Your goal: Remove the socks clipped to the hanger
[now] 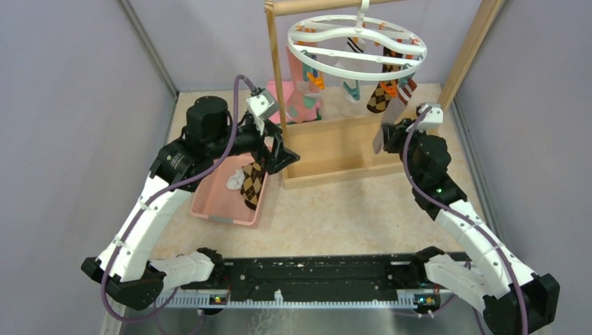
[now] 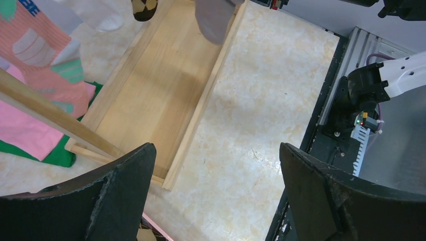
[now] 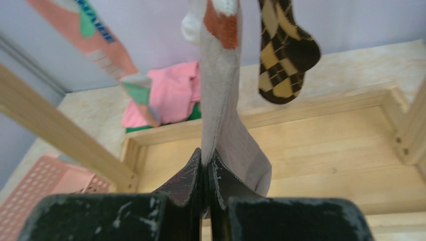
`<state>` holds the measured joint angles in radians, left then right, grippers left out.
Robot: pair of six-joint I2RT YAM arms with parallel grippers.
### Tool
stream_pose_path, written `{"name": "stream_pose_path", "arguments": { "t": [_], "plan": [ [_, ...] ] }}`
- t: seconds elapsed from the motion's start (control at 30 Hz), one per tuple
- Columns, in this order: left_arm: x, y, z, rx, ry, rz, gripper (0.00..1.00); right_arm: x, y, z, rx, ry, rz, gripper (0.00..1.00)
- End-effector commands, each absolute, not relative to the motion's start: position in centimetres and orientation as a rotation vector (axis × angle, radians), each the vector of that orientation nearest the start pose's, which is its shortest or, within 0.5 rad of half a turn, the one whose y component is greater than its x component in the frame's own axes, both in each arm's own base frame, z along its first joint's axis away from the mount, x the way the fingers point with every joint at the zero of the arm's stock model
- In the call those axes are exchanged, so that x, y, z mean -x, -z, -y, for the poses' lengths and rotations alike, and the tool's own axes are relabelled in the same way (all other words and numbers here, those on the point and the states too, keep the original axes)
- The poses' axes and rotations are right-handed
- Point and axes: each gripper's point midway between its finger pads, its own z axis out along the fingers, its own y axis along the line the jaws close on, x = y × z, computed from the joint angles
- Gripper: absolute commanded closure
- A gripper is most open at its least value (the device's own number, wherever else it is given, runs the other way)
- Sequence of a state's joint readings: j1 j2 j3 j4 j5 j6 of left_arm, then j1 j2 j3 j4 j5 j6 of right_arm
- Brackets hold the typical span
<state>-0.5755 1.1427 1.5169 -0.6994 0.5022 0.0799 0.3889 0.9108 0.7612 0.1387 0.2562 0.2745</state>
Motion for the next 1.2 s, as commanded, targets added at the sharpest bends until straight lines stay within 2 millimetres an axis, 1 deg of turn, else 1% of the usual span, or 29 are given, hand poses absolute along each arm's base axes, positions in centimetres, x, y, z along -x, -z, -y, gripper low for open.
{"name": "stream_pose_path", "arguments": {
  "t": [0.0,0.13,0.43,0.5,0.67,0.87,1.07,1.17],
  "plan": [
    [-21.9,-40.9,24.5,-0.949,0.841,-1.604,0.01,-31.7,-32.6,-14.3,-0.064,-0.605,-1.578,1.0],
    [-21.9,-40.5,24.8,-0.966,0.852,-1.6,0.01,-30.1,-33.1,-16.5,-0.031,-0.699,-1.579,1.0],
    [-21.2,-40.1,25.9,-1.017,0.928,-1.555,0.01,-27.8,-35.2,-22.2,0.019,-0.923,-1.555,1.0],
    [-21.4,-39.7,26.1,-1.034,0.924,-1.541,0.01,-27.6,-35.5,-23.8,0.033,-0.953,-1.554,1.0],
    [-22.3,-38.0,26.5,-1.082,0.899,-1.538,0.01,-27.3,-36.1,-27.2,0.041,-1.006,-1.559,1.0],
    [-23.8,-35.7,27.2,-1.141,0.834,-1.51,0.01,-27.0,-37.5,-29.5,0.008,-1.098,-1.53,1.0],
    [-25.0,-35.2,28.2,-1.186,0.779,-1.473,0.01,-26.6,-37.8,-32.0,0.017,-1.177,-1.526,1.0],
    [-25.2,-34.9,28.5,-1.188,0.777,-1.468,0.01,-26.5,-38.2,-32.9,0.024,-1.208,-1.521,1.0]
  ]
}}
